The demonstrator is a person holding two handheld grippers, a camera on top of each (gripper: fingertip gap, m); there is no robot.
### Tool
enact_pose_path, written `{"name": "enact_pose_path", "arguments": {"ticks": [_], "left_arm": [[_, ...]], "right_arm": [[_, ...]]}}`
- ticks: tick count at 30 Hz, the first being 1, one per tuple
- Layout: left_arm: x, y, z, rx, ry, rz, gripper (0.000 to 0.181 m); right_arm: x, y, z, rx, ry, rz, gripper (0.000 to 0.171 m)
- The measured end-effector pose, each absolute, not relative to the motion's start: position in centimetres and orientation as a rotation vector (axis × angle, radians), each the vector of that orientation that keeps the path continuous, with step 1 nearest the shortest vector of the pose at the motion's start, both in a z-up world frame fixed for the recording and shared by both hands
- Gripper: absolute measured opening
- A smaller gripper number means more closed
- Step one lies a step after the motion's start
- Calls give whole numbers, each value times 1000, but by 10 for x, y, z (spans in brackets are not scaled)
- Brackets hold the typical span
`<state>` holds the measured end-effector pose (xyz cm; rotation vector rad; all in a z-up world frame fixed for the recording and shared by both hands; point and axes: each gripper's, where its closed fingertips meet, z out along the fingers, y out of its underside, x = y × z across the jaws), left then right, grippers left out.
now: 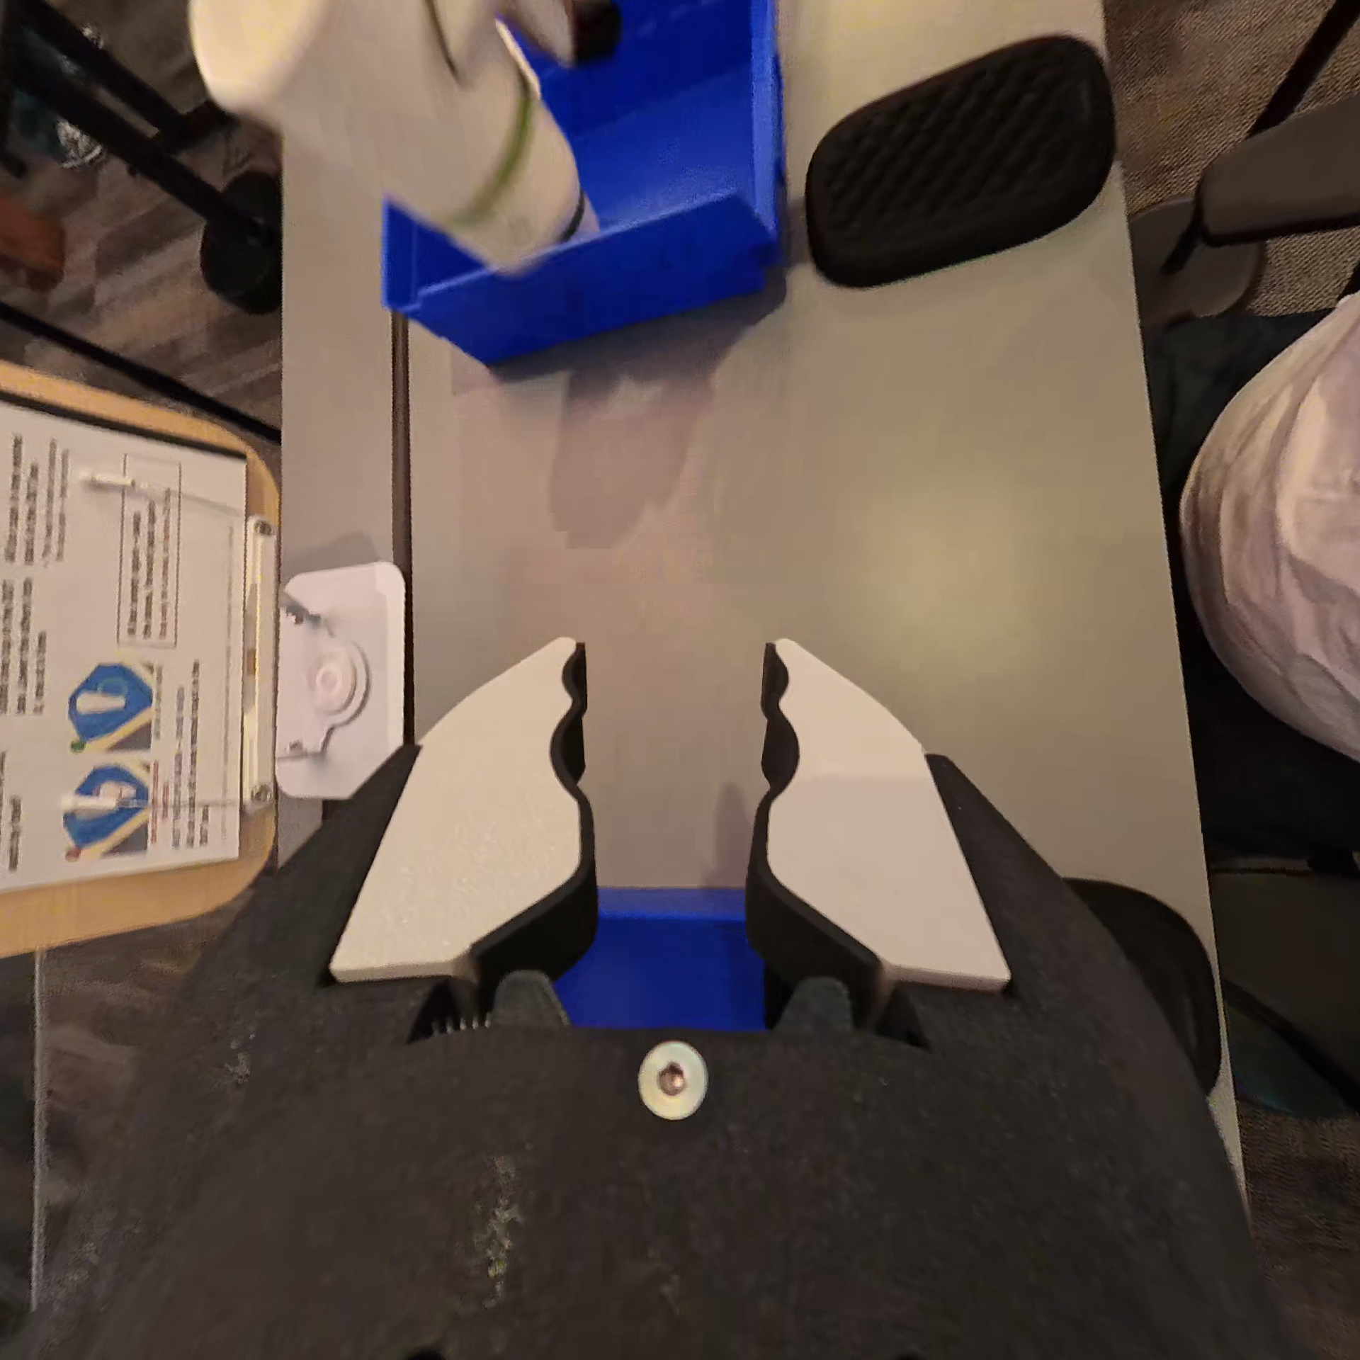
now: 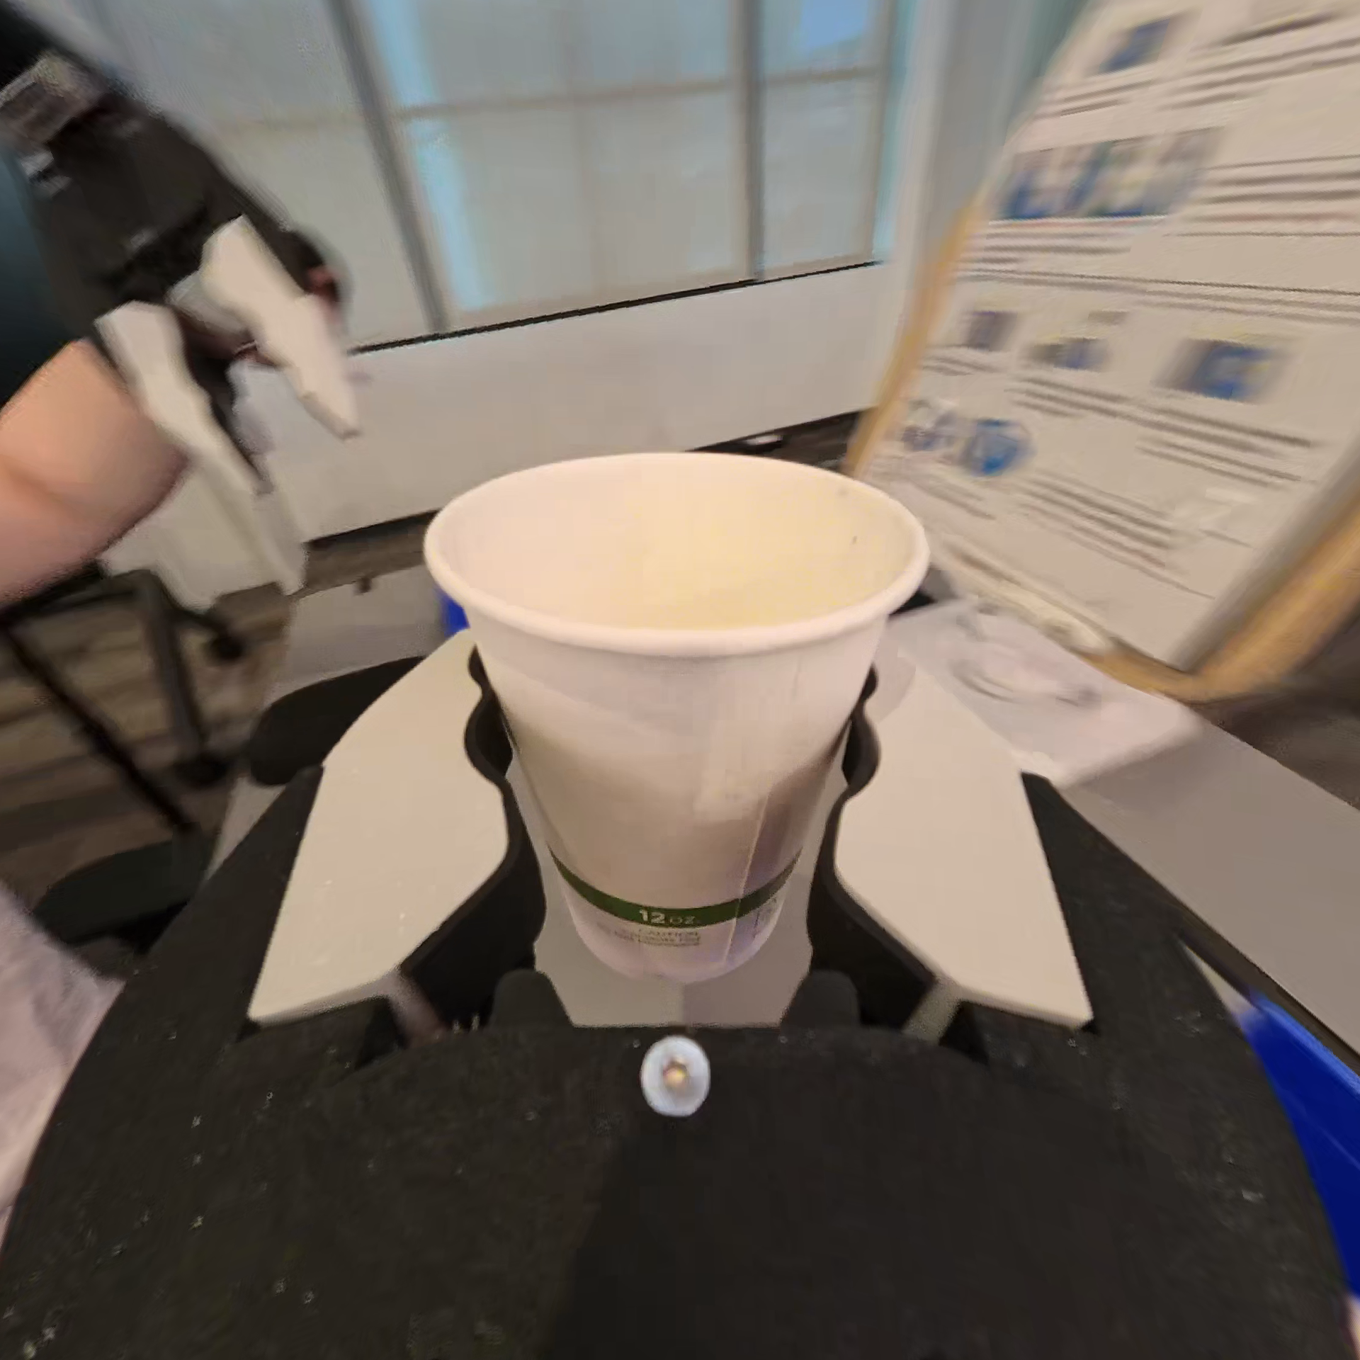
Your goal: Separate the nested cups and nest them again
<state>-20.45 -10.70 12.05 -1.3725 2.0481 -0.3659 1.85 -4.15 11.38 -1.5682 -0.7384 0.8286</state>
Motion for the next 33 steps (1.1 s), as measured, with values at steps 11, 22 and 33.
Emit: {"name": "enact_pose_path", "arguments": {"ticks": [11, 22, 33], "left_arm": [[-226, -101, 100, -1425, 2050, -318, 43], [-225, -111, 95, -1409, 2104, -291, 41], [-227, -112, 91, -1418, 2115, -277, 41]], "right_arm": [[200, -8, 69, -1608, -265, 513, 89], [229, 10, 23, -1682, -190, 316, 90], [227, -2, -21, -1897, -328, 235, 95]]}}
